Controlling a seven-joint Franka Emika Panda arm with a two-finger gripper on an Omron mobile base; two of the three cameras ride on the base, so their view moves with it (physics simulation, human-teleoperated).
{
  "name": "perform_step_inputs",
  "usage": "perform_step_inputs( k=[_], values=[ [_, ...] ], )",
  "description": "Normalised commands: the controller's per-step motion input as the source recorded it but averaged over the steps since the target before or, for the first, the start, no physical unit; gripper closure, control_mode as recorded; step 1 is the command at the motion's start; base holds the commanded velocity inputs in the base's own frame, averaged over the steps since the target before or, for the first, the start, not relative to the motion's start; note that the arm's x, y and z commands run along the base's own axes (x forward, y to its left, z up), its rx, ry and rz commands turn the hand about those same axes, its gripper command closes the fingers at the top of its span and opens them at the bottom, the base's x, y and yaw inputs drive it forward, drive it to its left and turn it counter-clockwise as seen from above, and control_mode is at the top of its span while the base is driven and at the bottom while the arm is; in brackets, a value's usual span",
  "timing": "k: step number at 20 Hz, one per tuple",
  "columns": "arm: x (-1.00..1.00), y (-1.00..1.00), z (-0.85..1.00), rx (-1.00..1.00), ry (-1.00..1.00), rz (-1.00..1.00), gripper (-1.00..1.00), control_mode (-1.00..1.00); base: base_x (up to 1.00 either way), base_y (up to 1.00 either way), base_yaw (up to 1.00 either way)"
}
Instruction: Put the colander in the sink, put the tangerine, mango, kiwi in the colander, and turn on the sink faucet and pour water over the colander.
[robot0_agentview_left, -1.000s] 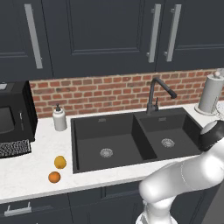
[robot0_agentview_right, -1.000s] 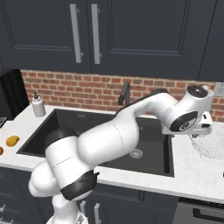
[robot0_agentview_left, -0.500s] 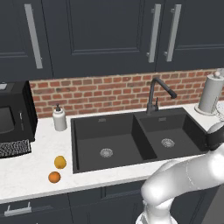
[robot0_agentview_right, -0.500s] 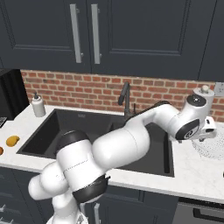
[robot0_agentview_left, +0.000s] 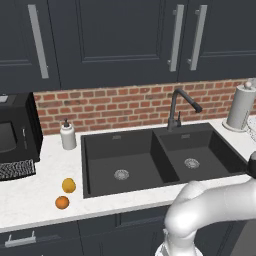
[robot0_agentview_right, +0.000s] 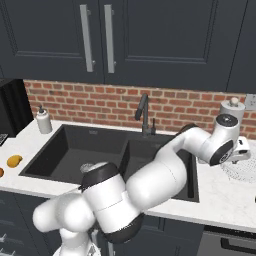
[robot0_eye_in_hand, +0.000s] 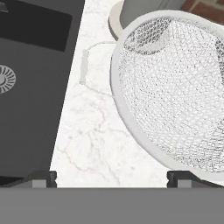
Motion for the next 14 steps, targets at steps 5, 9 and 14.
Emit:
perform_step_inputs(
  k=[5,9,14],
  values=[
    [0.23,-0.14,-0.15,-0.01,0.00,0.00,-1.00,-1.00,0.00,0.00,0.00],
    [0.27,-0.13,-0.14,-0.01,0.00,0.01,-1.00,-1.00,0.00,0.00,0.00],
    [0.24,-0.07,-0.19,-0.02,0.00,0.01,-1.00,-1.00,0.00,0.00,0.00]
  ],
)
